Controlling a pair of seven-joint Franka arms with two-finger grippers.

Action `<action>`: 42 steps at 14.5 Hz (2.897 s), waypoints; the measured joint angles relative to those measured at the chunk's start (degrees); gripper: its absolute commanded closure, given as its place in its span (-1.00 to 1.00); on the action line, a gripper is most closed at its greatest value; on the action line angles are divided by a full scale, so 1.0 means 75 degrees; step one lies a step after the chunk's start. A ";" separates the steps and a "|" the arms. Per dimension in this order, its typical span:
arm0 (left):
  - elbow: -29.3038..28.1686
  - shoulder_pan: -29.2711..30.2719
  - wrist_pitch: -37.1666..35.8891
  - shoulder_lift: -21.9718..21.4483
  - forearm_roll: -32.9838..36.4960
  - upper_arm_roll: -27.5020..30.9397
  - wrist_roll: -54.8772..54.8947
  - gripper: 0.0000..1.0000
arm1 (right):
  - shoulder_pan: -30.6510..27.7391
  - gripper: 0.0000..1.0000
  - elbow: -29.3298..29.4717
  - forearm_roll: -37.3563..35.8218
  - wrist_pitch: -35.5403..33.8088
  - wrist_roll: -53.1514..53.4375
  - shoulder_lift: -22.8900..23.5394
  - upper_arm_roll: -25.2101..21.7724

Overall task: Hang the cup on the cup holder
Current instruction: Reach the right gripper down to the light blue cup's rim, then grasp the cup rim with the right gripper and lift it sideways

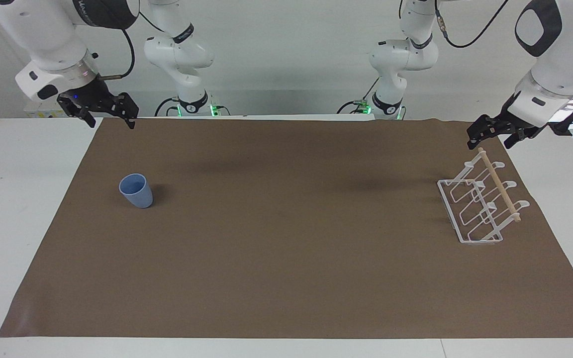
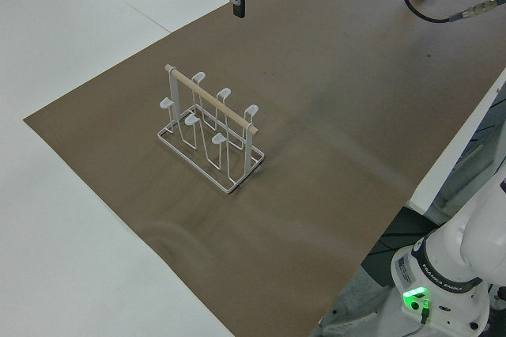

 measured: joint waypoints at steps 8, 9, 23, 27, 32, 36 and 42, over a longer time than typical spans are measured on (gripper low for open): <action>0.0000 -0.0027 -0.0023 -0.0001 -0.0008 -0.0056 -0.0001 -1.00 | 0.0007 -1.00 -0.0029 0.0001 -0.0016 -0.0004 -0.0014 0.0009; 0.0000 -0.0029 -0.0031 -0.0001 -0.0008 -0.0061 -0.0001 -1.00 | 0.0007 -1.00 -0.0094 0.0001 0.0173 -0.0077 -0.0032 0.0008; -0.0090 -0.0030 -0.0303 -0.0129 -0.0009 -0.0063 -0.0270 -1.00 | -0.1243 -0.96 -0.3678 0.0011 0.5263 -0.1818 0.1025 -0.0088; -0.0219 -0.0030 -0.0303 -0.0149 -0.0009 -0.0063 -0.0535 -1.00 | -0.1249 -0.47 -0.4296 0.0012 0.5797 -0.2083 0.1021 -0.0091; -0.0480 -0.0287 -0.0303 -0.0277 -0.0009 -0.0074 -0.0996 -1.00 | -0.1256 0.96 -0.4344 0.0016 0.5863 -0.2392 0.0976 -0.0092; -0.0623 -0.0419 -0.0304 -0.0387 -0.0008 -0.0070 -0.1428 -1.00 | -0.1239 1.00 -0.4346 0.0029 0.5813 -0.2458 0.0951 -0.0082; -0.0701 -0.0426 -0.0295 -0.0404 -0.0008 -0.0063 -0.2653 -1.00 | -0.1225 1.00 -0.3250 0.1122 0.3955 -0.4052 0.0928 -0.0018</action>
